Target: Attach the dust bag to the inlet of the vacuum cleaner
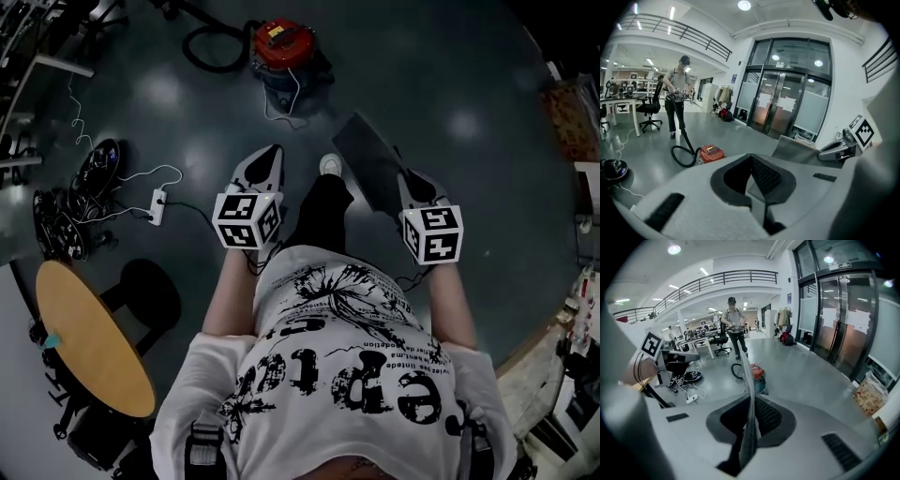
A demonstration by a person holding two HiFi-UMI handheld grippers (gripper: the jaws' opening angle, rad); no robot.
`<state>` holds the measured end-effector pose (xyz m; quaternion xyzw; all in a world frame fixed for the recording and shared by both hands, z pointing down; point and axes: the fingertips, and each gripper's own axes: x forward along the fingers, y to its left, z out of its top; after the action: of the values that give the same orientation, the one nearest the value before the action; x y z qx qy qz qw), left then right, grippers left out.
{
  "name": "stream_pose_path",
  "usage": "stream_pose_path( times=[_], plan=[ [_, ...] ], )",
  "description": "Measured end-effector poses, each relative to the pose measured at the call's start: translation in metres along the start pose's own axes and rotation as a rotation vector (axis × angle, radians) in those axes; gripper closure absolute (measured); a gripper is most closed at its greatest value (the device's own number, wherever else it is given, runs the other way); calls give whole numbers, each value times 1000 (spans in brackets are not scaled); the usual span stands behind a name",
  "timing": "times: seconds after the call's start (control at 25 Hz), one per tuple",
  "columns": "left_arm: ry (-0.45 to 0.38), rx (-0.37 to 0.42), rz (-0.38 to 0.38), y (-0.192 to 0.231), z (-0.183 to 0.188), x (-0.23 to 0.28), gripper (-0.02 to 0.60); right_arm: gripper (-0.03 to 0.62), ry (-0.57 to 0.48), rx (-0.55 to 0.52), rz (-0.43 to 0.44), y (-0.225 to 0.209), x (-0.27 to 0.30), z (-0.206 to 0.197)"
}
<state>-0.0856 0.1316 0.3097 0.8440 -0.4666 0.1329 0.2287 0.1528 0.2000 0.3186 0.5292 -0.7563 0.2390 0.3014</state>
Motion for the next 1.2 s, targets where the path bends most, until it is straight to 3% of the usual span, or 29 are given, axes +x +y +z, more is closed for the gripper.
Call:
stream_pose_path(
  times=[0.36,0.64,0.8,0.92,1.2],
  plan=[
    [-1,-69,-37,28,73,187,578,566,88,-83,55,-98,88,93],
    [-92,-165,36,73,124,258,578,566,139,-217,134,-147,174,157],
    [-69,-212,140,100,117,284,578,566,154,-320,258,-155,232,183],
    [-46,-269,250,118,98,302,578,566,175,-410,398,-156,281,198],
    [-100,-335,456,140,58,342,578,566,220,-615,720,-140,372,191]
  ],
)
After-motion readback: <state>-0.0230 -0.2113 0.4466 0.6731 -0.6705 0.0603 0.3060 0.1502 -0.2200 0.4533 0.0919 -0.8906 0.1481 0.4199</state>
